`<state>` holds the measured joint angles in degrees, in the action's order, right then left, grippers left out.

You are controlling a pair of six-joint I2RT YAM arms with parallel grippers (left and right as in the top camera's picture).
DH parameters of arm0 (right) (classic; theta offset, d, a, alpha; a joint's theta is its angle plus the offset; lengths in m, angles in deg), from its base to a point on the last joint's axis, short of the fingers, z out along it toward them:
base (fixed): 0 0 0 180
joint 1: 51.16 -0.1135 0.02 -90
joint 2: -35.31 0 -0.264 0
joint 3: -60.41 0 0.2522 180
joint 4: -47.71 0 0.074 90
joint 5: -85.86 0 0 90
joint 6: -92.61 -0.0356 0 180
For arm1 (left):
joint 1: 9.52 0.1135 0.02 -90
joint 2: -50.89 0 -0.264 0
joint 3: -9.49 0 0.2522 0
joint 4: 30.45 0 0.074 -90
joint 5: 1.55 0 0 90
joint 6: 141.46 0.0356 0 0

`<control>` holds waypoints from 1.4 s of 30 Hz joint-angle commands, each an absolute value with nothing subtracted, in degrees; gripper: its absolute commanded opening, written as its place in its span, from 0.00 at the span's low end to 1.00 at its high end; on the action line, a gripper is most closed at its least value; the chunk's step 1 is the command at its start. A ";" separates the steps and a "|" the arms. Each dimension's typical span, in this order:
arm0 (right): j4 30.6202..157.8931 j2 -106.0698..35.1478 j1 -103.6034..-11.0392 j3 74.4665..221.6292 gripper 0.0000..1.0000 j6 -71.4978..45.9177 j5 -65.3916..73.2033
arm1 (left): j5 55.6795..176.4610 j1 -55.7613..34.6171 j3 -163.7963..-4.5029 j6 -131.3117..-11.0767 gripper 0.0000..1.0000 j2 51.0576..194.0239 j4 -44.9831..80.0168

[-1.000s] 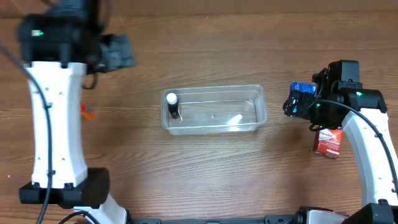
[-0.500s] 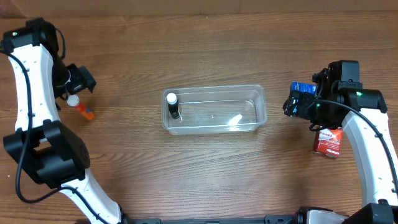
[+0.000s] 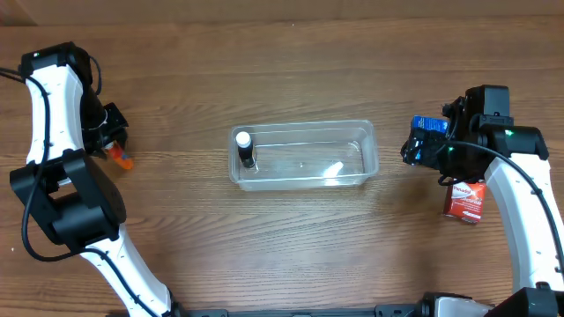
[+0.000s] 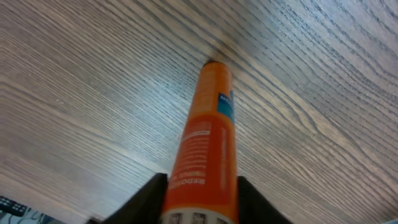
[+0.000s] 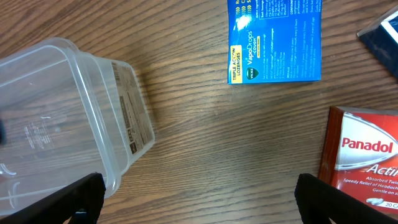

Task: Pack container
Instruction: 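Move left gripper to the orange tube and grasp it, then carry orange tube into container beside the bottle and release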

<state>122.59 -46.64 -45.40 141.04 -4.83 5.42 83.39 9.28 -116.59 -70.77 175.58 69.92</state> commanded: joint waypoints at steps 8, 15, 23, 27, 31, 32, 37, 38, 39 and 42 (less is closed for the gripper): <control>122.44 -46.51 -45.07 142.81 1.00 -4.42 4.92 | 82.72 7.47 -116.61 -70.99 0.16 170.46 72.00; 122.44 -46.51 -45.07 142.81 1.00 -4.42 4.92 | 89.62 -4.59 -116.63 -70.92 0.14 151.75 73.39; 122.48 -46.53 -45.07 142.81 1.00 -4.42 4.94 | 91.22 -26.43 -116.45 -76.39 0.10 143.82 76.48; 122.51 -46.51 -45.07 142.81 1.00 -4.44 4.94 | 90.91 -32.51 -116.39 -77.46 0.09 146.77 77.70; 122.55 -46.51 -45.07 142.81 1.00 -4.46 4.97 | 90.83 -34.69 -116.39 -77.63 0.09 151.73 77.15; 122.66 -46.53 -45.07 142.81 1.00 -4.46 4.94 | 90.85 -34.69 -116.39 -77.63 0.08 152.98 77.20; 122.70 -46.51 -45.07 142.81 1.00 -4.44 4.94 | 90.83 -34.69 -116.39 -77.19 0.08 160.78 77.07; 122.70 -46.51 -45.07 142.81 1.00 -4.44 4.94 | 90.80 -34.69 -116.39 -77.15 0.08 162.37 76.89; 122.70 -46.51 -45.07 142.81 1.00 -4.44 4.94 | 90.83 -34.69 -116.39 -76.73 0.08 163.69 76.61; 122.68 -46.53 -45.07 142.81 1.00 -4.44 4.92 | 90.69 -34.69 -116.39 -76.04 0.07 167.14 75.80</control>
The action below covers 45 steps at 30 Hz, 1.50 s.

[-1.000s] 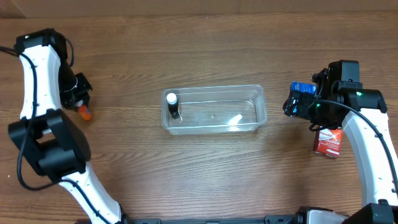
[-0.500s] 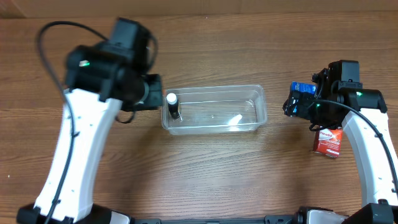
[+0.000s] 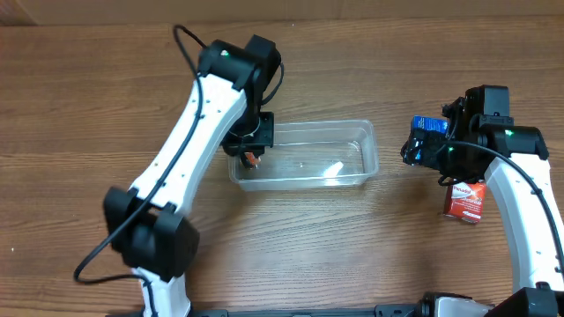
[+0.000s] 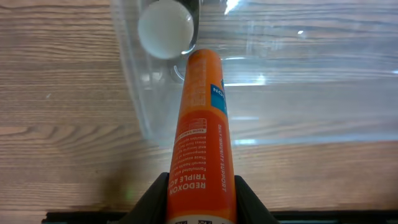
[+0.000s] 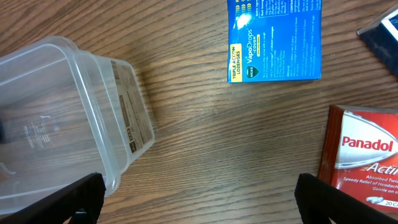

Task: Pack container
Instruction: 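Carry orange tube into container beside the bottle and release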

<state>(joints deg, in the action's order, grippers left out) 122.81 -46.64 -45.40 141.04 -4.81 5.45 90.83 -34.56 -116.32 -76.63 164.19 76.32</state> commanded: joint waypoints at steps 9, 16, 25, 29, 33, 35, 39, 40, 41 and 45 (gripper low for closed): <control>122.70 -46.53 -45.07 142.81 1.00 -4.44 4.92 | 88.01 -34.65 -115.73 -75.71 0.04 171.23 73.42; 122.70 -46.51 -45.07 142.81 1.00 -4.44 4.92 | 88.49 -34.67 -110.25 -75.69 0.04 171.23 71.71; 122.75 -46.53 -45.07 142.81 1.00 -4.42 4.92 | 88.51 -34.67 -108.17 -75.69 0.04 171.23 69.68; 122.73 -46.51 -45.07 142.81 1.00 -4.44 4.92 | 88.49 -34.67 -108.17 -75.64 0.27 171.23 69.59; 122.73 -46.51 -45.07 142.81 1.00 -4.44 4.92 | 88.46 -34.63 -108.19 -75.64 0.53 171.21 69.63; 122.73 -46.53 -45.07 142.81 1.00 -4.44 4.92 | 88.42 -34.52 -108.32 -75.18 0.57 171.14 69.66; 122.70 -46.51 -45.07 142.81 1.00 -4.44 4.92 | 88.20 -34.52 -109.77 -74.57 0.62 171.01 70.22; 122.70 -46.53 -45.07 142.81 1.00 -4.42 4.92 | 87.85 -34.52 -110.44 -74.57 0.63 170.99 70.47; 122.70 -46.53 -45.07 142.81 1.00 -4.42 4.92 | 87.70 -34.52 -111.12 -74.57 0.64 170.83 70.77; 122.73 -46.53 -45.07 142.81 1.00 -4.42 4.92 | 85.58 -34.39 -114.03 -75.58 1.00 168.98 71.27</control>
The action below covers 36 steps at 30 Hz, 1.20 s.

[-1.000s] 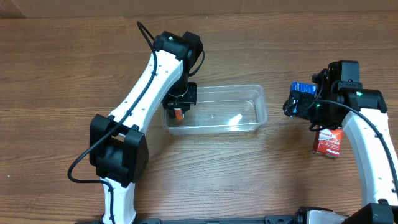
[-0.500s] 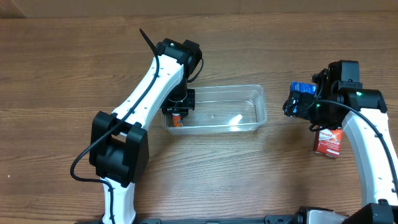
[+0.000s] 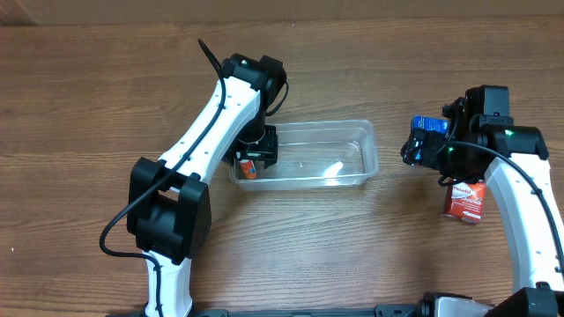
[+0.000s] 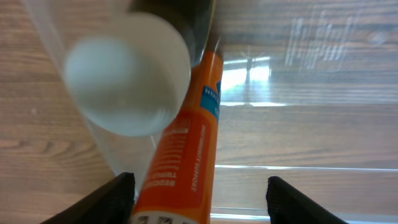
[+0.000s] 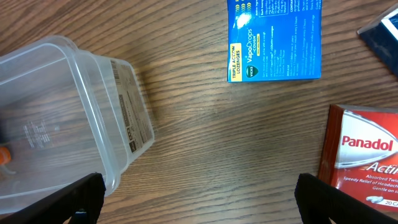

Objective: Pack container

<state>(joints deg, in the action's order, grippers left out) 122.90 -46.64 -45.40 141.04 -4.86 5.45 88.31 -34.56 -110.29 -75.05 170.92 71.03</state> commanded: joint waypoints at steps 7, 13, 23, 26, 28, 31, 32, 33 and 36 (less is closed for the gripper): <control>123.80 -46.44 -45.07 143.67 1.00 -5.95 4.18 | 84.44 -30.36 -115.78 -76.89 1.00 157.24 70.14; 126.77 -47.65 -45.00 161.87 1.00 -4.64 -9.83 | 84.44 -23.63 -115.78 -75.69 1.00 142.70 67.08; 124.65 -65.20 -44.96 166.51 1.00 3.91 -10.12 | 84.44 -16.66 -115.75 -75.69 1.00 137.46 66.40; 124.39 -70.92 -44.72 166.48 1.00 4.15 -10.09 | 84.40 -16.55 -115.75 -75.66 1.00 137.46 66.29; 123.75 -73.57 -44.26 166.48 1.00 4.17 -9.50 | 84.40 -16.55 -115.75 -75.69 1.00 137.46 66.27; 123.23 -76.89 -42.71 166.44 1.00 4.17 -7.89 | 84.42 -16.55 -115.75 -75.69 1.00 137.46 66.18; 123.29 -78.09 -42.05 166.44 1.00 4.17 -6.18 | 84.42 -16.55 -115.75 -75.69 1.00 137.46 66.18; 123.32 -79.08 -41.51 166.44 1.00 4.17 -4.96 | 84.42 -16.55 -115.75 -75.69 1.00 137.46 66.16; 123.53 -82.11 -40.52 166.37 1.00 4.17 -2.88 | 84.42 -16.55 -115.75 -75.69 1.00 137.46 65.94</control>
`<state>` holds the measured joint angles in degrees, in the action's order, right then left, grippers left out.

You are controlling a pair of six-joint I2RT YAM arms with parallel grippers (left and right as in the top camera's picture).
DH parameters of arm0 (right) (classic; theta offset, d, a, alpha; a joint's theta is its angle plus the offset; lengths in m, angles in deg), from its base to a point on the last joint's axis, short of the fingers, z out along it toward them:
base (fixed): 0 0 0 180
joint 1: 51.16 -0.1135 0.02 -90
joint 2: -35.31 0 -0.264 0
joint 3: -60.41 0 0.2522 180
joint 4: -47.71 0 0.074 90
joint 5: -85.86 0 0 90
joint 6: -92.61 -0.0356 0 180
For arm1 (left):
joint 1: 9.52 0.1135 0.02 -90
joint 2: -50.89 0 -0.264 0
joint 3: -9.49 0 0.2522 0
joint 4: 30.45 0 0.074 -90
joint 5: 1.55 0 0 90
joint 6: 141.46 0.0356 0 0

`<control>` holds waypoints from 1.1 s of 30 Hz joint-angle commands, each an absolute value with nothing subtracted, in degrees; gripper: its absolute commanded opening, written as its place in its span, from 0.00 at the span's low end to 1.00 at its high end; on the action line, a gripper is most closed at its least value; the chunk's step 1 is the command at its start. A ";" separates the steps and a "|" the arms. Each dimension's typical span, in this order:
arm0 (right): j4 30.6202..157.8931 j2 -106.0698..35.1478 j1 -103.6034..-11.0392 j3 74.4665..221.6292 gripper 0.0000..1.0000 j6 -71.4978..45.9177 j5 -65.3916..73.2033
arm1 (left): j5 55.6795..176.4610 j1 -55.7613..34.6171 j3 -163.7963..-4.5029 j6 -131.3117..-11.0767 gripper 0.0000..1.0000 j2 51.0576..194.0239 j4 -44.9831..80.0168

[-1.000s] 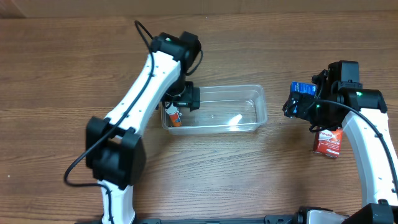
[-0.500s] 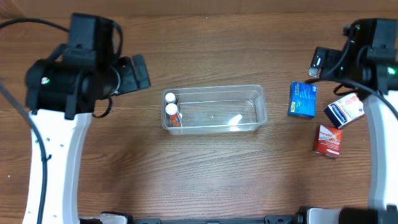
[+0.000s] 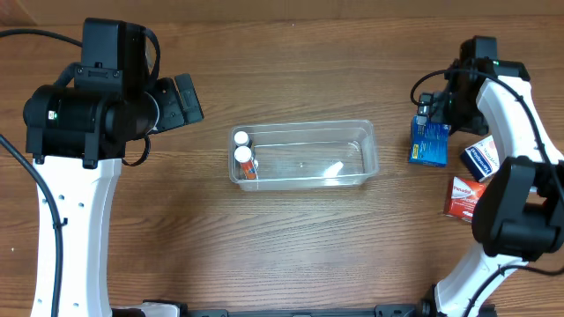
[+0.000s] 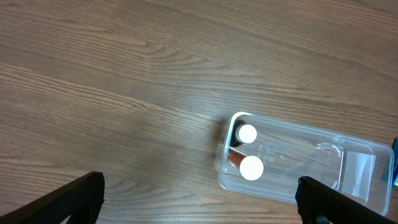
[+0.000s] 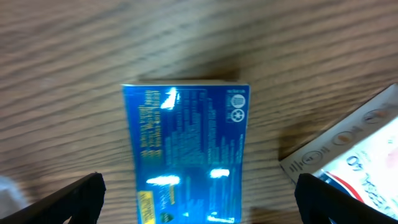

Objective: Pack container

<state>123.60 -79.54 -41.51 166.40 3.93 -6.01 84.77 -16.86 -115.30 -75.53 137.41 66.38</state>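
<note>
The clear plastic container (image 3: 304,155) lies at mid-table. At its left end stand an orange tube (image 3: 244,158) and a dark bottle (image 3: 241,139), both white-capped; the left wrist view shows the two caps from above, the orange tube (image 4: 251,167) nearer. My left gripper (image 3: 185,99) is open, high and to the left of the container (image 4: 298,165), holding nothing. My right gripper (image 3: 430,107) is open over the blue lozenge box (image 5: 186,152), which lies flat on the table between its fingers (image 5: 74,199).
A white and blue box (image 3: 480,159) lies just right of the blue lozenge box (image 3: 429,143), and its corner (image 5: 348,155) shows in the right wrist view. A red Panadol box (image 3: 462,199) lies nearer the front right.
My left gripper has left the container and now sits high at the left; the orange tube stands inside beside the dark bottle. My right gripper has moved over the blue box.
My left gripper was shut on the orange tube at the table's far left. Then it held the tube over the container's left end. Then it was open with the tube inside. The right gripper stayed open beside the container until now.
</note>
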 commanded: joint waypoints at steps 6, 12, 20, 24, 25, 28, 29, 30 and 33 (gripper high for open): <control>123.75 -84.41 -41.09 165.87 1.00 4.17 -2.29 | 84.44 -16.57 -115.75 -75.71 1.00 137.46 65.74; 124.78 -84.41 -41.14 165.50 1.00 4.19 -1.00 | 84.44 -16.57 -115.75 -75.69 1.00 137.46 65.79; 120.71 -84.43 -41.14 160.23 1.00 4.13 -1.02 | 84.49 -16.57 -115.75 -75.69 1.00 137.46 65.81; 119.82 -84.41 -41.14 160.01 1.00 4.13 -1.00 | 84.49 -16.57 -115.75 -75.69 1.00 137.46 65.83; 119.69 -84.41 -41.14 160.01 1.00 4.13 -1.02 | 84.49 -16.57 -115.75 -75.69 1.00 137.46 65.85; 119.42 -84.39 -41.14 160.17 0.88 4.13 -1.00 | 84.49 -16.57 -115.75 -75.69 1.00 137.46 65.85; 119.18 -84.37 -41.14 160.17 0.83 4.13 -1.02 | 84.49 -16.57 -115.75 -75.69 1.00 137.46 65.83; 119.12 -84.32 -41.14 160.17 0.80 4.13 -1.00 | 84.47 -16.57 -115.75 -75.69 1.00 137.46 65.83; 119.45 -84.23 -41.14 160.85 0.73 4.13 -1.00 | 84.47 -16.57 -115.75 -75.66 1.00 137.46 66.07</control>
<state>119.40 -84.80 -41.07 160.25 4.08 -1.46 84.77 -16.88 -115.30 -75.53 137.41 65.98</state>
